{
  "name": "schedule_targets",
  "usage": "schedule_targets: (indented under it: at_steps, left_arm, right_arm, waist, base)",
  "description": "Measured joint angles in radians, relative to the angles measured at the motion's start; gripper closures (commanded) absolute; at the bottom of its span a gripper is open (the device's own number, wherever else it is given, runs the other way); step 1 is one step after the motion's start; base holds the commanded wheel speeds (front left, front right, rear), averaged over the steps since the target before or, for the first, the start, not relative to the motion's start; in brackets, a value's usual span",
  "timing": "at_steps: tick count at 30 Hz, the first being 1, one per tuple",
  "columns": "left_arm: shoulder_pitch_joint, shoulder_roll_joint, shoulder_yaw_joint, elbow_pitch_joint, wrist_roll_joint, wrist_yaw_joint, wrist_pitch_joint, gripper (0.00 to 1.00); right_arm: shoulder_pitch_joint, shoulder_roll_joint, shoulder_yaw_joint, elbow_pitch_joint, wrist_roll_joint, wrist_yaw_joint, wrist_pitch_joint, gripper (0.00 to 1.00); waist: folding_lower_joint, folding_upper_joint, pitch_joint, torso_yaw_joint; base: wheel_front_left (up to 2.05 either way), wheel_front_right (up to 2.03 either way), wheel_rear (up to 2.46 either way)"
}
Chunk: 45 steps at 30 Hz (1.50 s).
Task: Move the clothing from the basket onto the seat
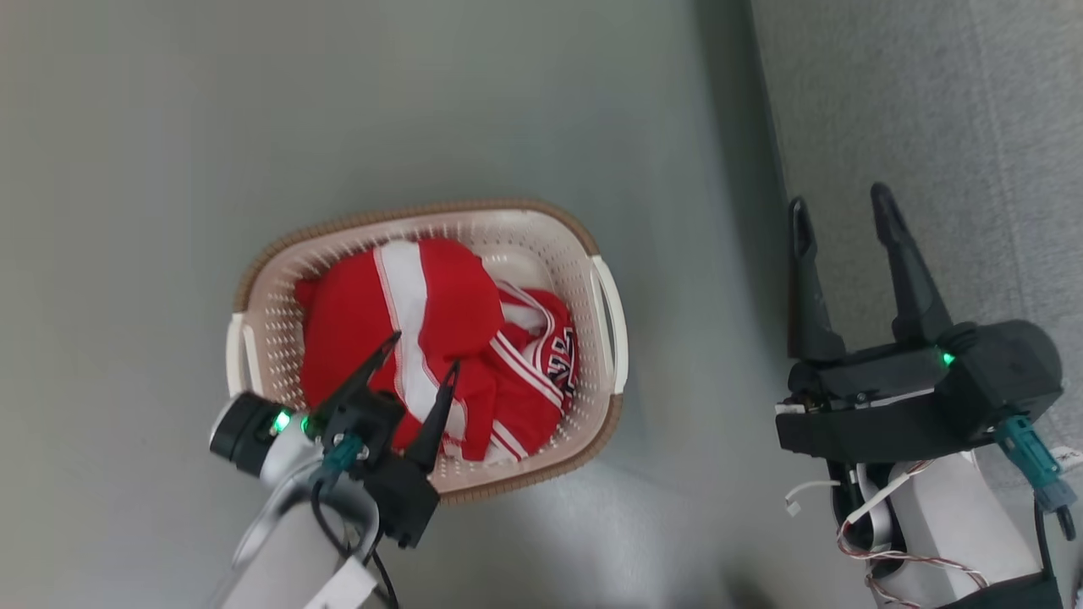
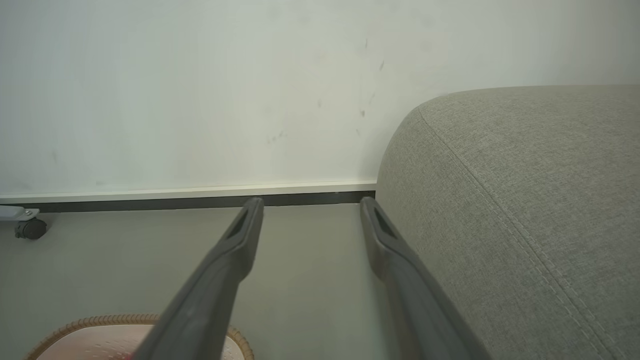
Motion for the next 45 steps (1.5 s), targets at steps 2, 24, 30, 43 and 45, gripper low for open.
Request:
schedule_targets:
  at_steps: [2,24,30,43,45]
  left_arm:
    - [-0.030,0.000,-0.004,0.021,0.005,0.000,0.006,0.00]
    - [-0.227,0.031,-0.008,0.247,0.023,-0.016,0.024,0.00]
    - [-0.270,0.044,0.009,0.291,0.030,0.001,0.025,0.00]
    - [-0.293,0.002,-0.008,0.349,0.026,-0.003,-0.027,1.00]
    - [-0.293,-0.003,-0.007,0.349,0.019,-0.008,-0.039,1.00]
  right_arm:
    - [-0.010,0.002,-0.002,-0.007,-0.005,0.000,0.000,0.00]
    - [-0.085,0.029,-0.011,-0.026,-0.013,-0.006,0.000,0.00]
    - [-0.100,0.034,-0.008,-0.025,-0.013,-0.006,0.000,0.00]
    - [-0.102,0.042,-0.018,0.025,-0.013,-0.006,0.000,0.00]
    - [-0.102,0.043,-0.019,0.034,-0.013,-0.006,0.000,0.00]
  waist:
    - [0.0000,0.0000,0.030,-0.005]
    - [-0.0001,0.0000,0.270,-0.052]
    - [-0.0002,-0.0001,0.288,-0.069]
    - [-0.0002,-0.0002,0.264,-0.074]
    - [-0.0002,-0.0002,0.250,-0.071]
  base:
    - [0.00,0.00,0.00]
    - [0.00,0.00,0.00]
    - [0.00,0.00,0.00]
    - [0.00,0.00,0.00]
    - [0.00,0.00,0.00]
